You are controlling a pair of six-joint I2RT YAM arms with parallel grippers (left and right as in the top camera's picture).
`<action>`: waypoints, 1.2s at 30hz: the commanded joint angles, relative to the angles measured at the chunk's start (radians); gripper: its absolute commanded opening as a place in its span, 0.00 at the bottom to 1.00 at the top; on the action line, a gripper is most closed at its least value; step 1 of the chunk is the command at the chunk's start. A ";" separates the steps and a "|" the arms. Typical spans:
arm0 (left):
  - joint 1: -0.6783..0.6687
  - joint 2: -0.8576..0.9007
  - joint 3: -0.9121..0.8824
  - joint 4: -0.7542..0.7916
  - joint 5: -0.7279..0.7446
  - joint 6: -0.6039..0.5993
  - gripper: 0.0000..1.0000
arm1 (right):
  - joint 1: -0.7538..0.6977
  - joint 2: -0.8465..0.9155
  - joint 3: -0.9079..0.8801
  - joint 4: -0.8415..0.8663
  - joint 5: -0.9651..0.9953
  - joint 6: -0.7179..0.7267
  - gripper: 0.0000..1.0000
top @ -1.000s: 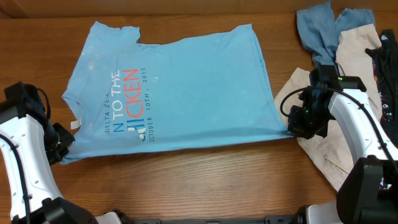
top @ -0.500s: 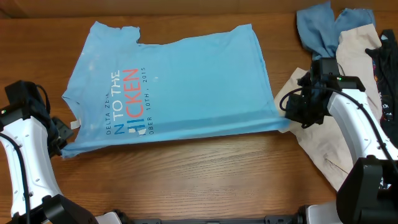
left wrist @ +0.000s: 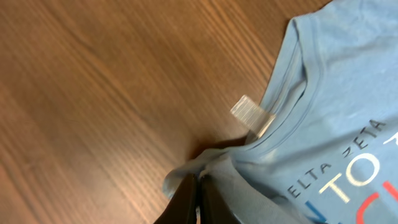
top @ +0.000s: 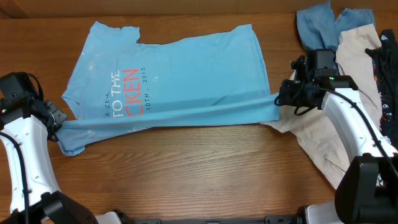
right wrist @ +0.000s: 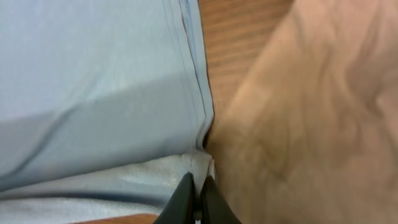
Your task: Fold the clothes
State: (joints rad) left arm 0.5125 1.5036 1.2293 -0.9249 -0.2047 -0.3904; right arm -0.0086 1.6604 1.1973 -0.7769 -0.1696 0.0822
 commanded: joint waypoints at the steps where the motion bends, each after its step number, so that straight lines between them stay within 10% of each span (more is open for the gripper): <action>1: 0.001 0.036 -0.006 0.033 0.024 -0.005 0.04 | 0.000 0.027 0.000 0.050 0.011 -0.012 0.04; 27: -0.068 0.193 -0.006 0.159 0.022 0.010 0.06 | 0.011 0.121 0.000 0.254 -0.013 -0.012 0.05; 30: -0.068 0.193 -0.006 0.156 0.031 0.010 0.38 | 0.021 0.121 0.000 0.272 -0.013 -0.012 0.63; 36: -0.068 0.190 -0.005 0.116 0.045 0.029 0.56 | 0.024 0.121 0.000 0.278 -0.013 -0.012 0.70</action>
State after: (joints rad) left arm 0.4500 1.6917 1.2293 -0.7940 -0.1684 -0.3824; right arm 0.0109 1.7798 1.1965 -0.5011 -0.1791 0.0738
